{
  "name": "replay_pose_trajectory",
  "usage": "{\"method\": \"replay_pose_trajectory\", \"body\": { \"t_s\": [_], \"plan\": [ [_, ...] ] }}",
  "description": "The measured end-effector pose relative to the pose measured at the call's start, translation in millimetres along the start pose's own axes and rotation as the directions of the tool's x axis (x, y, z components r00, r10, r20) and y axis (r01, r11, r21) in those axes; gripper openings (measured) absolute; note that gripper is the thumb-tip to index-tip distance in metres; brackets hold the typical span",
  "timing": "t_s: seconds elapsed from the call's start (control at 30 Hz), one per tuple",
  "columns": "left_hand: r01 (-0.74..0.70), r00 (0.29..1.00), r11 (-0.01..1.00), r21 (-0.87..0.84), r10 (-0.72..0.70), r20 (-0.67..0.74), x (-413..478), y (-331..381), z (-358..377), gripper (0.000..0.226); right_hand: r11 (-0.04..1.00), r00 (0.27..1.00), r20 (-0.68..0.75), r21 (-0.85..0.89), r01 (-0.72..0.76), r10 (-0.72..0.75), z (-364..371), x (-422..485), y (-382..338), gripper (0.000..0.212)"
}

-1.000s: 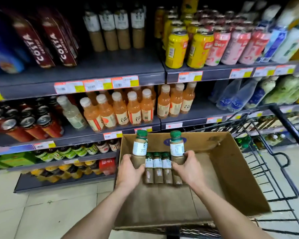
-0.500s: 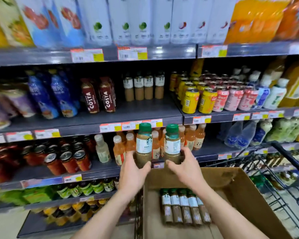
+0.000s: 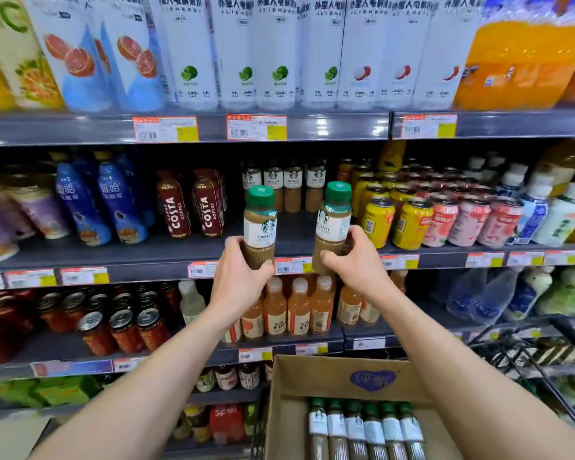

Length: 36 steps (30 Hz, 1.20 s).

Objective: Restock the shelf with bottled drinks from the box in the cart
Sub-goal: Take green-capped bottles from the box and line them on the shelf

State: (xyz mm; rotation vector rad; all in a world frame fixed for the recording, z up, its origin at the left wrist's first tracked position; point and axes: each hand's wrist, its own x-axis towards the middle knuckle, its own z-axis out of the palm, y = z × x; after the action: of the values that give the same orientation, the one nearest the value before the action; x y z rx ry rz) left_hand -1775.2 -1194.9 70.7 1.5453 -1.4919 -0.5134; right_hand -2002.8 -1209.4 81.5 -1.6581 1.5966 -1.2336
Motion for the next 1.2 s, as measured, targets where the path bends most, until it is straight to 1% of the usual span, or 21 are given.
{"method": "replay_pose_trajectory", "body": {
  "t_s": [0.07, 0.17, 0.37, 0.43, 0.53, 0.67, 0.73, 0.83, 0.9, 1.0, 1.1, 1.2],
  "plan": [
    [-0.015, 1.0, 1.0, 0.017, 0.015, 0.001, 18, 7, 3, 0.052, 1.0, 1.0, 0.011, -0.012, 0.014, -0.014, 0, 24, -2, 0.053],
    [0.012, 1.0, 0.999, 0.048, -0.012, -0.004, 45, 9, 9, 0.051, 0.999, 1.0, 0.026, -0.044, 0.011, -0.01, 5, 55, 0, 0.058],
    [0.067, 0.997, 0.993, 0.092, -0.07, 0.024, 85, -8, 28, 0.048, 0.996, 0.997, 0.058, -0.074, -0.052, 0.056, 21, 107, 17, 0.063],
    [0.095, 0.995, 0.992, 0.086, -0.097, 0.027, 96, -13, 35, 0.047, 0.993, 0.996, 0.059, -0.098, -0.065, 0.071, 26, 120, 26, 0.061],
    [0.106, 0.992, 0.992, 0.072, -0.11, 0.055, 111, -21, 45, 0.046, 0.994, 0.995, 0.059, -0.073, -0.075, 0.08, 32, 135, 40, 0.054],
    [0.086, 0.993, 0.995, 0.053, -0.09, 0.076, 123, -27, 52, 0.046, 0.993, 0.992, 0.06, -0.037, -0.111, 0.113, 36, 149, 51, 0.059],
    [0.082, 0.993, 0.995, 0.061, -0.087, 0.083, 126, -29, 54, 0.047, 0.989, 0.99, 0.053, -0.066, -0.131, 0.134, 41, 152, 55, 0.067],
    [0.073, 0.994, 0.993, 0.095, -0.081, 0.08, 126, -30, 55, 0.047, 0.976, 0.989, -0.021, -0.161, -0.148, 0.147, 49, 152, 58, 0.095],
    [0.051, 0.996, 0.992, 0.115, -0.059, 0.069, 125, -31, 57, 0.054, 0.96, 0.986, -0.061, -0.226, -0.162, 0.152, 54, 153, 59, 0.1],
    [0.026, 0.999, 0.983, 0.183, -0.034, 0.041, 124, -29, 61, 0.066, 0.96, 0.985, -0.076, -0.224, -0.166, 0.153, 58, 160, 60, 0.087],
    [0.043, 0.999, 0.981, 0.191, -0.046, 0.009, 123, -29, 63, 0.064, 0.962, 0.983, -0.091, -0.208, -0.175, 0.159, 60, 174, 60, 0.073],
    [0.037, 0.999, 0.978, 0.207, -0.04, 0.01, 122, -30, 62, 0.063, 0.961, 0.98, -0.104, -0.203, -0.188, 0.17, 64, 187, 60, 0.066]
  ]
}}
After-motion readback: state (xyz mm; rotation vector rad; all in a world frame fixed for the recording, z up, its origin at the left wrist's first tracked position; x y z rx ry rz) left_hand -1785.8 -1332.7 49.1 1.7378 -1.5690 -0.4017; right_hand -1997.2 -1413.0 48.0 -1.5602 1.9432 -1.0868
